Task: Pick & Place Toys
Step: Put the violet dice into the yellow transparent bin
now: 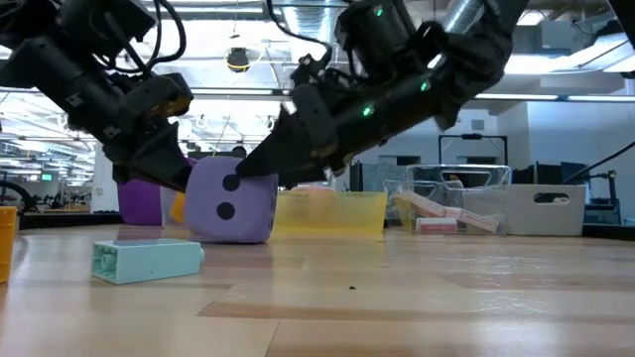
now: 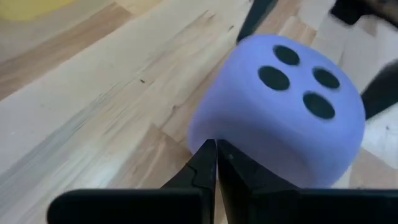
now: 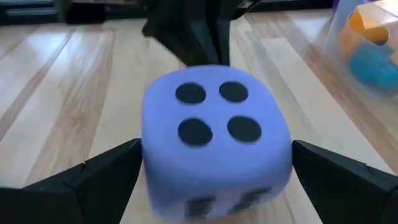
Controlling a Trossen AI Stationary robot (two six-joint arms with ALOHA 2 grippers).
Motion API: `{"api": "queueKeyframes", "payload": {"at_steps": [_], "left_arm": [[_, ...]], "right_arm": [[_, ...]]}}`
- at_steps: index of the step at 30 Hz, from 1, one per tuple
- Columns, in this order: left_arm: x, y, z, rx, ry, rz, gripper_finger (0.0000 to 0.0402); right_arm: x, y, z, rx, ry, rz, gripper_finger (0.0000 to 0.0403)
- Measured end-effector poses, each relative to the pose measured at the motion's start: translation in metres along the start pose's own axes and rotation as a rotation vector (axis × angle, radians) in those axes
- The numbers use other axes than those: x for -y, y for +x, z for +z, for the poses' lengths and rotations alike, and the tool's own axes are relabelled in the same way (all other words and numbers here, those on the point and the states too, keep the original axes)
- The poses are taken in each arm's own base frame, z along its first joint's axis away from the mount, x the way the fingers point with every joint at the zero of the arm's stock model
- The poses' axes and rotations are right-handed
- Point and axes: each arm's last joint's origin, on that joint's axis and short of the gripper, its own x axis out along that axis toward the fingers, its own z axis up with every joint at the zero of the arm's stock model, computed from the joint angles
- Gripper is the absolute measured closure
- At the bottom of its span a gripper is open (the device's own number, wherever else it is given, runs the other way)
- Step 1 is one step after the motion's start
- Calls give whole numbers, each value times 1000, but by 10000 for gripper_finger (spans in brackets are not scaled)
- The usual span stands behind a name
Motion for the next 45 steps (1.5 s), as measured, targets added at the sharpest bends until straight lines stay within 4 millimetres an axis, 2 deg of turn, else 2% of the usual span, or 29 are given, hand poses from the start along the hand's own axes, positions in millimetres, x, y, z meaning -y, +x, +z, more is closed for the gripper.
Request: {"api": "queueKeyframes", "payload": {"at_steps": [4, 8, 12, 15, 20, 28, 45], "left_arm": [[-1, 0, 0, 1, 1, 5, 394], [0, 0, 1, 9, -5, -2, 394], [0, 0, 0, -6, 2, -1, 394], [-1, 0, -1, -17, 8, 4, 394], [-1, 0, -2, -26, 10, 2, 394], [-1, 0, -3, -52, 12, -20, 394], [-1, 0, -3, -51, 9, -20, 394]], "right_arm": [[-1, 16, -10, 15, 11, 25, 2], [-3, 41, -35, -73, -11, 15, 3], [-3, 58, -31, -97, -13, 5, 3], [-3, 61, -25, -148, -19, -1, 3], [-3, 56, -16, -199, -44, 4, 3], [-2, 37, 4, -243, -68, -7, 3], [-4, 37, 14, -166, -39, -1, 3]]}}
